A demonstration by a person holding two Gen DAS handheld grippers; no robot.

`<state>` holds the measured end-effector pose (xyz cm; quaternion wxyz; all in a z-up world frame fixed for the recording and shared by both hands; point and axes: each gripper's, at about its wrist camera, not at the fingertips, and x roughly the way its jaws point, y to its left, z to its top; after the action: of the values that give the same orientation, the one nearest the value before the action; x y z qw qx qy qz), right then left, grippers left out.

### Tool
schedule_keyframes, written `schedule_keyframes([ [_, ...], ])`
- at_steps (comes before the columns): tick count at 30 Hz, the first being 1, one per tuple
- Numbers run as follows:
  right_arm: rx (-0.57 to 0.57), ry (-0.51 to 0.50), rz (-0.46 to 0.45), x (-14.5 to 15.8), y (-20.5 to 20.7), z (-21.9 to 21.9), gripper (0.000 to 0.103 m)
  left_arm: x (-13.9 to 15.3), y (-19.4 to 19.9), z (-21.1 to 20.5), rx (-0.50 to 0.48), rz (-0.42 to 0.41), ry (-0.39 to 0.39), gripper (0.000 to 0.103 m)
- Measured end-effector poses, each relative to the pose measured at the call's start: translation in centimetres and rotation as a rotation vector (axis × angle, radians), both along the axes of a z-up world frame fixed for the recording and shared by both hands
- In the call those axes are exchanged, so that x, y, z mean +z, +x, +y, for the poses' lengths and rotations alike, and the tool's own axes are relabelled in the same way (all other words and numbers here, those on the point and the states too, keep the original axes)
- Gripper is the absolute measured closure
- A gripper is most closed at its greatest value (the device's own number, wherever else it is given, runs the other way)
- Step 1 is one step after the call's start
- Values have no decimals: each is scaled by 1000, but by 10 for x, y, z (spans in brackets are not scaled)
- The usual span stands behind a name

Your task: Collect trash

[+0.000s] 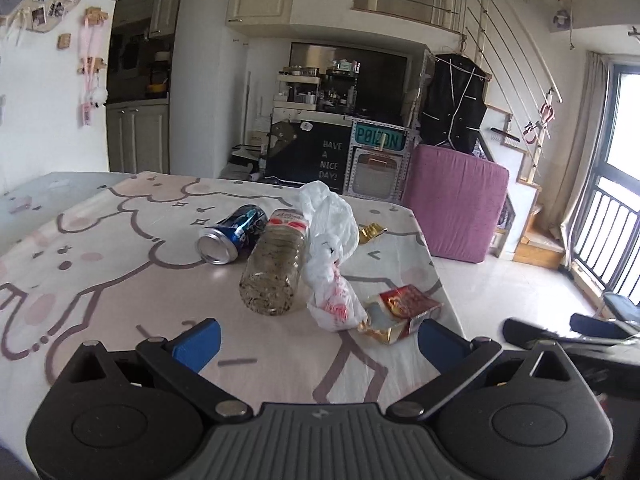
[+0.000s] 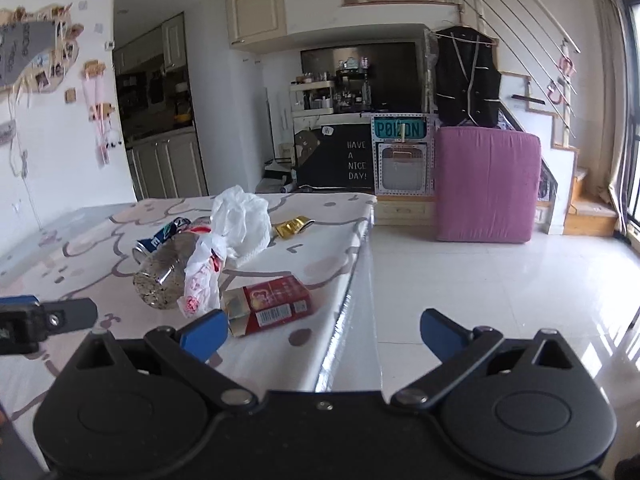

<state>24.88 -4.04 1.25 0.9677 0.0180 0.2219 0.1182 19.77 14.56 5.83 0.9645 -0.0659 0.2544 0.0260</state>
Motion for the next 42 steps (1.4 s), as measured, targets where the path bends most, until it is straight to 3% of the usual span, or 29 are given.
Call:
schedule_keyframes([
  [7, 14, -20, 59, -12, 53, 39, 0, -6, 51, 12, -65, 41, -111, 0],
  [11, 2, -11, 139, -24, 81, 54, 2, -14, 80, 14, -81, 71, -175, 12],
  [13, 0, -4, 168, -31, 90, 60, 18, -19, 95, 17, -77, 99, -212, 18],
  [17, 3, 44, 212, -44, 98, 65, 29, -31, 115, 15, -73, 141, -223, 24],
  [22, -29, 68, 232, -57, 108, 69, 51, -44, 130, 11, -69, 178, -226, 34],
  [28, 67, 40, 202, -53, 102, 65, 74, -54, 139, 8, -53, 200, -202, 51],
  [30, 113, 18, 192, -50, 99, 61, 80, -56, 140, 8, -53, 197, -191, 69],
  [32, 153, 12, 188, -47, 96, 55, 85, -58, 140, 9, -51, 198, -184, 78],
  [37, 274, -25, 189, -37, 86, 43, 94, -58, 133, 7, -103, 198, -161, 84],
  [42, 370, -69, 198, -29, 75, 34, 97, -59, 120, -8, -174, 199, -138, 86],
])
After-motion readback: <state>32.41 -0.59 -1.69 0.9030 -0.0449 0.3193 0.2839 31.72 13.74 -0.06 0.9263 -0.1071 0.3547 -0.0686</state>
